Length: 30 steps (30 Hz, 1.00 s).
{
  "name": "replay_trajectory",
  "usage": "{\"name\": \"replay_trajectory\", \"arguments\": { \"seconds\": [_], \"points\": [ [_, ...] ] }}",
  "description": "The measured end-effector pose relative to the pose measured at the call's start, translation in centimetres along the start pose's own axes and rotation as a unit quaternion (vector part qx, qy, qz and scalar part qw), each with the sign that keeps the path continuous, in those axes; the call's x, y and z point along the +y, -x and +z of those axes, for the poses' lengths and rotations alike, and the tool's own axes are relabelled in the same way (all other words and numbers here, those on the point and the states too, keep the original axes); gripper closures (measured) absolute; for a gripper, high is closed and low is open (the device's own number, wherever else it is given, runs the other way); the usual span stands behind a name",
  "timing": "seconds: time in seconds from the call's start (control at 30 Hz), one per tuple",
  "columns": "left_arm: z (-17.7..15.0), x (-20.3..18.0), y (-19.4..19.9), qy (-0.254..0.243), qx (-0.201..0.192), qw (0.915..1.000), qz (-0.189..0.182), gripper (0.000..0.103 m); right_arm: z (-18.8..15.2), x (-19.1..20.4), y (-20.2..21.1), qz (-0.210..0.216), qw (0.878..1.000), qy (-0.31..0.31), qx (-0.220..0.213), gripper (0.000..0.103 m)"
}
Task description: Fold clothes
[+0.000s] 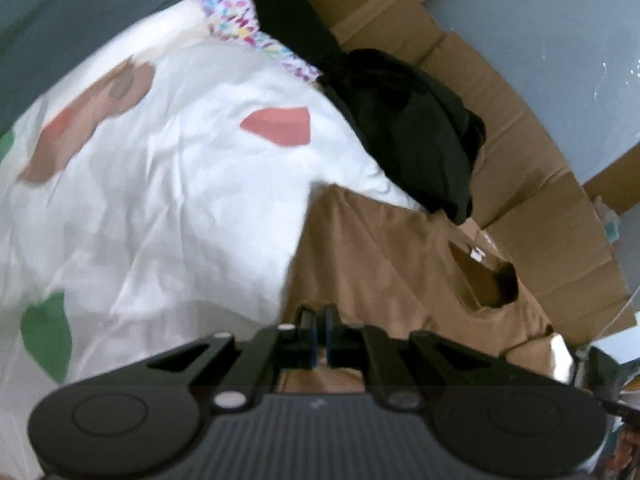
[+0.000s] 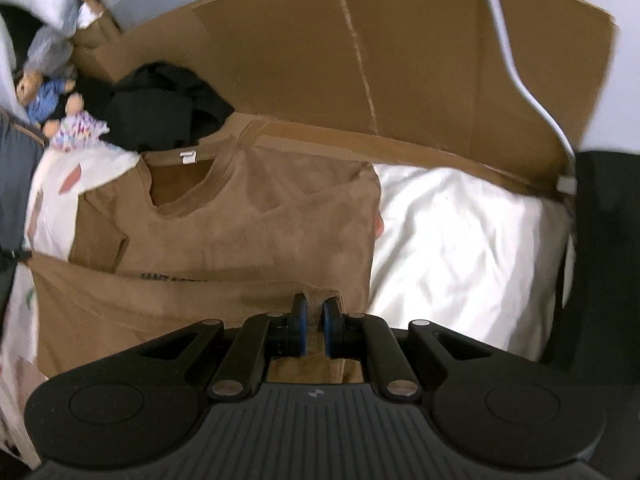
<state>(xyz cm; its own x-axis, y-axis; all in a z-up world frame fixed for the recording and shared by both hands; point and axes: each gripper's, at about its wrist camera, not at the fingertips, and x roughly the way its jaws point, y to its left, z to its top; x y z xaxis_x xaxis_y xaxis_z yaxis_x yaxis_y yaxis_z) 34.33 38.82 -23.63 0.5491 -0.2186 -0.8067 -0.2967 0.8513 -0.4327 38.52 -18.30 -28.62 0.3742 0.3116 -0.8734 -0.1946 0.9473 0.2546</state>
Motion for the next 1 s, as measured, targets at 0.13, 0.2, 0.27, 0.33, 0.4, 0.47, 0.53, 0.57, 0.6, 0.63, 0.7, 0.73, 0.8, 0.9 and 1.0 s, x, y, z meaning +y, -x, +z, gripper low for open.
{"name": "replay_trajectory", "arguments": {
  "seconds": [0.13,0.2,0.27,0.33,0.4,0.47,0.53,0.57,0.6,0.63,0.7,0.73,0.8,0.9,1.0],
  "points": [
    [0.6,0.1,-1.1,0.035,-0.038,0.9985,-0.020,0.099,0.4,-0.7,-1.8,-0.004,1.000,-0.022,-0.013,0.095],
    [0.9,0.4,-1.9,0.052,-0.048,0.9971,-0.025,0.099,0.4,-1.1,-2.2,0.003,0.999,-0.036,-0.029,0.095],
    [1.2,0.5,-2.7,0.059,-0.053,0.9965,-0.026,0.099,0.3,-1.4,-2.4,-0.001,0.999,-0.039,-0.031,0.095],
    [1.2,0.7,-3.2,0.063,-0.057,0.9959,-0.030,0.099,0.4,-1.8,-2.3,-0.006,0.998,-0.045,-0.036,0.095],
    [1.2,0.8,-3.3,0.066,-0.060,0.9956,-0.031,0.099,0.8,-2.0,-2.1,-0.010,0.998,-0.052,-0.044,0.095],
    [1.1,1.0,-3.5,0.066,-0.060,0.9955,-0.031,0.099,1.2,-2.1,-1.9,-0.009,0.997,-0.056,-0.051,0.095],
    [1.0,1.1,-3.7,0.066,-0.061,0.9955,-0.029,0.099,1.7,-1.9,-1.9,-0.009,0.997,-0.057,-0.056,0.095],
    [1.0,1.2,-3.8,0.067,-0.062,0.9954,-0.028,0.099,2.0,-1.8,-1.9,-0.009,0.997,-0.057,-0.059,0.095],
    [1.1,1.2,-3.9,0.069,-0.064,0.9952,-0.027,0.099,2.3,-1.6,-2.0,-0.009,0.997,-0.056,-0.061,0.095],
    [1.1,1.2,-3.9,0.070,-0.066,0.9950,-0.026,0.099,2.6,-1.5,-2.0,-0.009,0.996,-0.055,-0.063,0.095],
    [1.3,1.3,-3.9,0.073,-0.071,0.9945,-0.026,0.099,3.3,-1.3,-2.1,-0.010,0.996,-0.057,-0.071,0.095],
    [1.4,1.3,-4.0,0.074,-0.073,0.9942,-0.027,0.099,3.5,-1.3,-2.1,-0.010,0.995,-0.059,-0.075,0.095],
    [1.7,1.3,-4.0,0.078,-0.079,0.9933,-0.030,0.099,4.0,-1.3,-2.1,-0.012,0.995,-0.063,-0.080,0.095],
    [2.0,1.2,-4.3,0.080,-0.083,0.9931,-0.022,0.099,4.5,-1.6,-2.3,-0.015,0.994,-0.070,-0.084,0.095],
    [2.4,1.0,-4.7,0.084,-0.086,0.9923,-0.027,0.099,4.8,-1.9,-2.7,-0.020,0.994,-0.072,-0.086,0.095]
  ]
}}
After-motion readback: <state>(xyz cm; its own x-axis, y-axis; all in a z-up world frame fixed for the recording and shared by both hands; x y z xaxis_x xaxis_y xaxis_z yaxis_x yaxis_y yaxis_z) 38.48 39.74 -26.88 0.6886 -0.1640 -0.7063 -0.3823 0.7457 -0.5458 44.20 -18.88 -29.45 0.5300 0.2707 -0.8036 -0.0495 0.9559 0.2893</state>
